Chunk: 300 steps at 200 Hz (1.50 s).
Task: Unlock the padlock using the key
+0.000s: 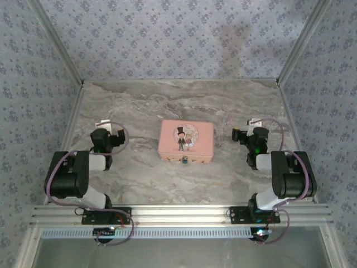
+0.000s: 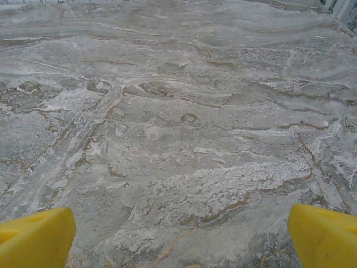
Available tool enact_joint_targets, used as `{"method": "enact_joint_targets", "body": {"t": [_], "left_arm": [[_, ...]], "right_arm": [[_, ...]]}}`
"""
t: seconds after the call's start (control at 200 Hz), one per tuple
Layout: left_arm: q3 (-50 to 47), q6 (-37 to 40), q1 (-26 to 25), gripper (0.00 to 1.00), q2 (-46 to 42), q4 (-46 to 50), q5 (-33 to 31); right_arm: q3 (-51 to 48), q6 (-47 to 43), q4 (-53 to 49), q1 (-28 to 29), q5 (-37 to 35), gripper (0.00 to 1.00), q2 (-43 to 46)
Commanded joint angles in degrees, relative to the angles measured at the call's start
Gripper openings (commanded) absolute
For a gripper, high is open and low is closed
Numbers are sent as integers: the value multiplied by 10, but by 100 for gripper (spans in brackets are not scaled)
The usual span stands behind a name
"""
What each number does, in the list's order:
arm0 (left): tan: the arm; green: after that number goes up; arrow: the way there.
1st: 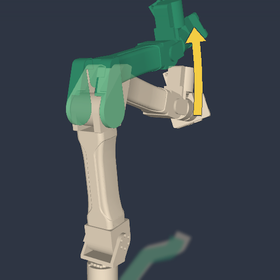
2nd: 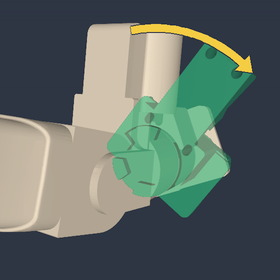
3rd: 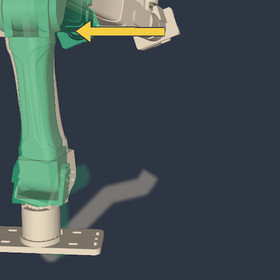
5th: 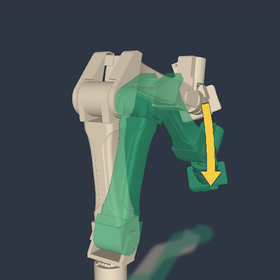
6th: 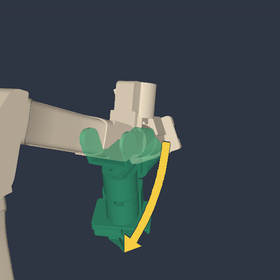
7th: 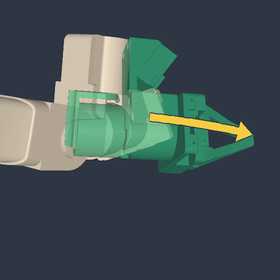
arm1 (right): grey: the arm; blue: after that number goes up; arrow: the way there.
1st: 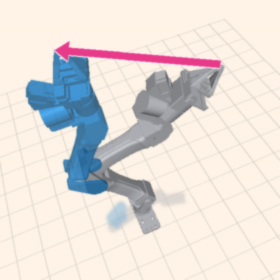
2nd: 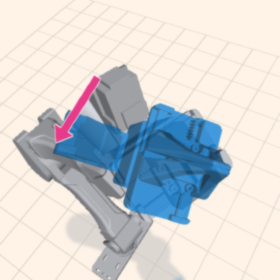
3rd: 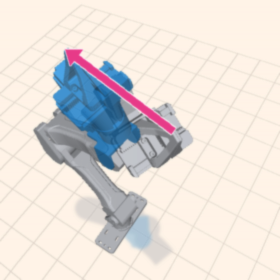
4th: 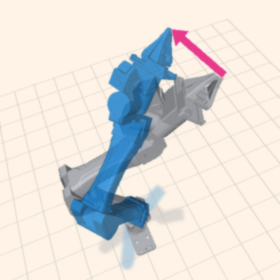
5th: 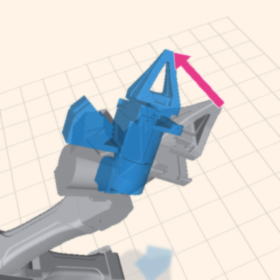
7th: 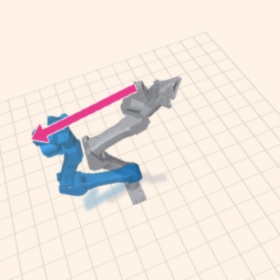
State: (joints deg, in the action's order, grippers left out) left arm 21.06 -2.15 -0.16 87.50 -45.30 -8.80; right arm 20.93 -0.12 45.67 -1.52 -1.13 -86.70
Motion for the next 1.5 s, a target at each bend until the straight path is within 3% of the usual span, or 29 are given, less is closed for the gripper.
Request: {"method": "enact_joint_targets", "body": {"t": [0.0,0.924,1.034,1.164,1.249,1.279,1.359,1.494], "left_arm": [[16,0,-7,98,6,-37,-21],[18,-4,0,98,3,-35,-9],[66,-14,-1,98,-44,92,-34],[130,-37,2,98,-101,233,-20],[175,-149,21,98,-125,330,14],[191,-189,31,98,-128,360,45],[212,-254,44,96,-122,385,161],[230,-316,20,83,-97,416,295]], "right_arm": [[12,-15,14,1,-10,100,-7],[24,-8,-16,-1,-22,100,13],[94,4,-198,-1,-39,100,81],[125,85,-283,-5,-26,100,168],[166,267,-423,-13,-54,100,204],[177,311,-453,-20,-18,100,207],[185,321,-454,-40,102,99,206],[193,354,-503,-19,181,85,207]]}}
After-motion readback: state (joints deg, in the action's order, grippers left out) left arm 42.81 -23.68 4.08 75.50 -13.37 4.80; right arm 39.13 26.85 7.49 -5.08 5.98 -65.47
